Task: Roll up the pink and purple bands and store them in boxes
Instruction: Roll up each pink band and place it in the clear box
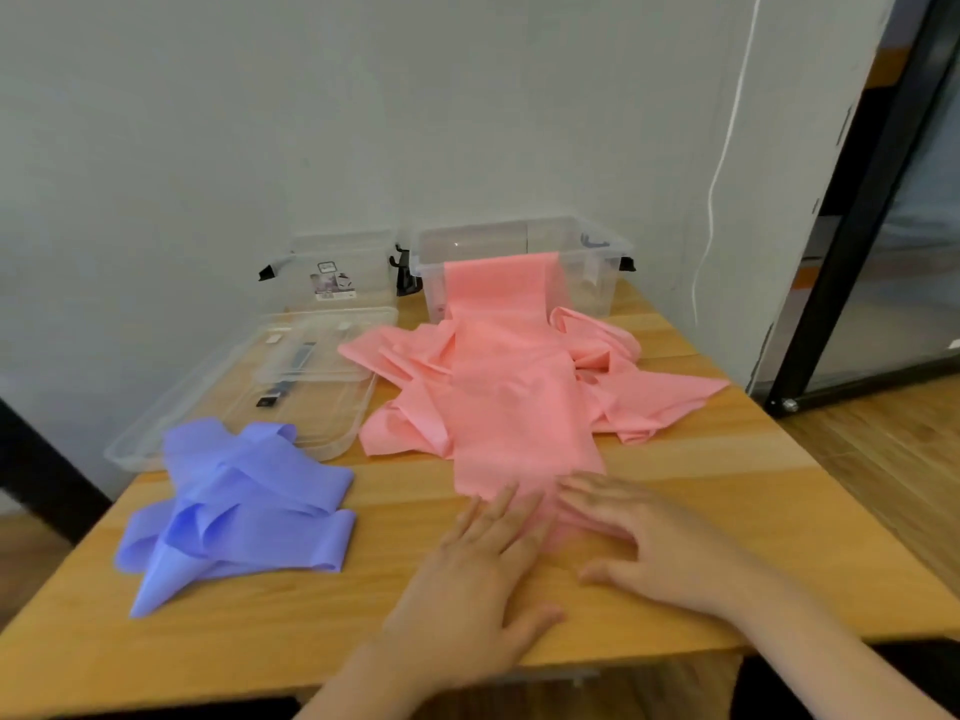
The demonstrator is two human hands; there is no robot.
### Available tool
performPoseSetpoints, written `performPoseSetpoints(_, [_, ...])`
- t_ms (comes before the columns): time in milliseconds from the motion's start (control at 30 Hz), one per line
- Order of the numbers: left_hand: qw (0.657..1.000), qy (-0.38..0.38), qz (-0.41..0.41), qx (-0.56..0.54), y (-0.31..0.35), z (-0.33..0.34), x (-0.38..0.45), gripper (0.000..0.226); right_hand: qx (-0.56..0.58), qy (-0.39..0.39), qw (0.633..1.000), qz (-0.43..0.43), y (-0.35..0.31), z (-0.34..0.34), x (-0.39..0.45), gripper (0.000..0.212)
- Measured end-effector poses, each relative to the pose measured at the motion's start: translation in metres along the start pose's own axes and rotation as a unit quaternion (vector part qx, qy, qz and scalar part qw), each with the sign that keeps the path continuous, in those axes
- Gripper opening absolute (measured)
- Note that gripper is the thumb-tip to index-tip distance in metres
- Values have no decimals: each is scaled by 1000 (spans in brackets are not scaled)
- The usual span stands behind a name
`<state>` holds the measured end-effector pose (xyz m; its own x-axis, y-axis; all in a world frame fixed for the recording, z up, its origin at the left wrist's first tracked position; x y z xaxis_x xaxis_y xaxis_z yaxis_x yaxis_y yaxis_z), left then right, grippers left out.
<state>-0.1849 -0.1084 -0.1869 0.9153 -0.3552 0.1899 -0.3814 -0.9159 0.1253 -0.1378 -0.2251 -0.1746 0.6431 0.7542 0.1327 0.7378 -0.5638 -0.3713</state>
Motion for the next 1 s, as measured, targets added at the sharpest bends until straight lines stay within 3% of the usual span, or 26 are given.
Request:
performPoseSetpoints(67, [999,-23,-27,-37,-3,4,-4,78,-24,-4,999,26,5,4,-2,65])
performPoseSetpoints(233, [998,-15,-62,-24,-6,4,-1,82,-34,82,992,87,28,-4,-14,46])
performPoseSetpoints(367, [995,80,-60,-14,-6,-11,-7,54,-60,146,985,67,25,-9,-14,44])
performPoseSetpoints(467, [988,133,-48,-56,-9,-14,-14,34,-58,214,975,-4,4,-16,-21,37])
performPoseSetpoints(533, [987,140,-43,-72,-11,-16,-18,27,-41,188,980,-53,-11,-12,-22,42])
performPoseSetpoints(667, [974,125,-60,-180,-18,-21,-27,22,4,47,998,-47,-24,16,-19,81])
performPoseSetpoints(700, [969,116,-69,-207,-20,-21,-29,23,-1,42,998,-48,-24,19,-20,78])
performPoseSetpoints(833, [963,107,-85,-232,-22,-25,-35,29,-5,106,992,-65,-29,13,-29,31])
performPoseSetpoints(1000, [970,90,-71,-215,-22,-21,-40,32,30,109,993,-46,-23,9,-37,28])
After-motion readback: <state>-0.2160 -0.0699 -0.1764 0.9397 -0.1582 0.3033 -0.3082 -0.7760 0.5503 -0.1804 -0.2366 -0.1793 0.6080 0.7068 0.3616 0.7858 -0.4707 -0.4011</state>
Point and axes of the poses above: each hand's wrist, its own x-axis towards the middle knuckle, its own z-axis out of the palm, y = z × x, the point moved 8 cm from there along x, towards the middle knuckle, and after that the axes turned 6 degrees about -z, right-handed, at the moved point
